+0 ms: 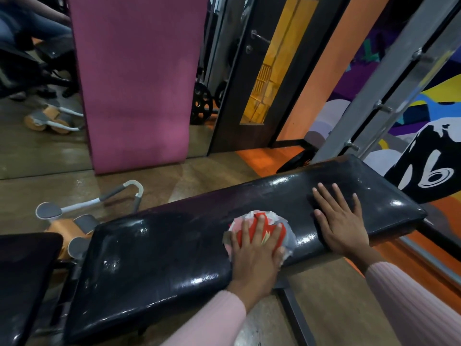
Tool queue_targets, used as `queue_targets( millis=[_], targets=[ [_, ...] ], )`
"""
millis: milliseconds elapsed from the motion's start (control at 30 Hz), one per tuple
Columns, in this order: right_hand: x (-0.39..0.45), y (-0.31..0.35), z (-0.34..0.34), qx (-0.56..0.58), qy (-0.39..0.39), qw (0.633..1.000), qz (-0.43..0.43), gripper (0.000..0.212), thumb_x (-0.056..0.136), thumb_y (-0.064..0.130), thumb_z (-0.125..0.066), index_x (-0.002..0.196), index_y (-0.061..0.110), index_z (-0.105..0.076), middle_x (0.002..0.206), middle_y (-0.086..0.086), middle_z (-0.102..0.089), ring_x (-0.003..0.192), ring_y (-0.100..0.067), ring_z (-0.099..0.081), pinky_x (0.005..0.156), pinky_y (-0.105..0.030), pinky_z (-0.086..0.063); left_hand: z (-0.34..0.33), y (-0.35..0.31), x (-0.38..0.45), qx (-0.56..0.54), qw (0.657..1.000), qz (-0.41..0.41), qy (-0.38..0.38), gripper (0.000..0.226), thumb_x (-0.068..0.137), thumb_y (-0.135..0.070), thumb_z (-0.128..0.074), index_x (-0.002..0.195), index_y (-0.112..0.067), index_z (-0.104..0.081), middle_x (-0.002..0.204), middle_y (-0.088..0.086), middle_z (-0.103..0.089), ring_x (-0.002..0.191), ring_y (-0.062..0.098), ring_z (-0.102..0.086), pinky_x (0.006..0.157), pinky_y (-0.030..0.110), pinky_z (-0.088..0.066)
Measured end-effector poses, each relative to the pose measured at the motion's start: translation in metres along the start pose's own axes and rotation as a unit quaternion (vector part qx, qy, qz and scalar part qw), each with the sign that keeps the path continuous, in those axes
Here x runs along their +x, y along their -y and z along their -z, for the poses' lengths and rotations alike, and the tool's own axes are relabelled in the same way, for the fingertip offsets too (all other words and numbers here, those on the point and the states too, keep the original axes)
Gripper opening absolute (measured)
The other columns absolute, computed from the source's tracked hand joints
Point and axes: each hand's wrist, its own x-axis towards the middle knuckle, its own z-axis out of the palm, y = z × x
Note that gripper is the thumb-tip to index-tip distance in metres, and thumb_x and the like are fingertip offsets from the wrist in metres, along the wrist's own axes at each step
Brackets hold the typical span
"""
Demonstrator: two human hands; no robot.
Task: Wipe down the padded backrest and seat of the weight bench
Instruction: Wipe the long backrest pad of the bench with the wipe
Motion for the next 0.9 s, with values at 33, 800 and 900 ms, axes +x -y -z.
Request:
queue_targets(
  millis=[33,800,900],
  targets=[
    [-0.001,0.000,0.001,-0.001,0.004,1.000,0.002,0.058,0.098,0.051,-0.005,0.152,0.033,-0.011,0.160,0.012,-0.007,0.148,-0.012,0.010,0.118,-0.048,0.011,0.003,0.004,0.006,-0.014,1.000,0.019,0.015,0.049,0.092,-0.051,-0.025,0.139,-0.044,-0.034,0.155,0.001,-0.029,0.140,0.032,-0.025,0.107,0.060,-0.017],
    [0.004,0.006,0.005,-0.017,0.041,0.996,0.073,0.061,0.095,0.051,0.001,0.152,0.031,-0.003,0.159,0.015,0.006,0.146,-0.010,0.015,0.118,-0.044,0.013,0.011,0.050,-0.037,0.033,0.995,0.096,0.014,0.051,0.095,-0.052,-0.020,0.143,-0.039,-0.031,0.153,0.004,-0.031,0.139,0.033,-0.028,0.101,0.062,-0.032],
    [0.005,0.006,0.005,-0.015,0.041,0.997,0.068,0.060,0.096,0.051,-0.001,0.153,0.030,-0.005,0.159,0.014,0.003,0.147,-0.010,0.013,0.118,-0.044,0.012,0.001,0.024,-0.049,0.026,0.998,0.052,0.026,0.057,0.087,-0.048,-0.034,0.141,-0.031,-0.038,0.147,0.012,-0.041,0.132,0.040,-0.035,0.096,0.065,-0.031]
  ],
)
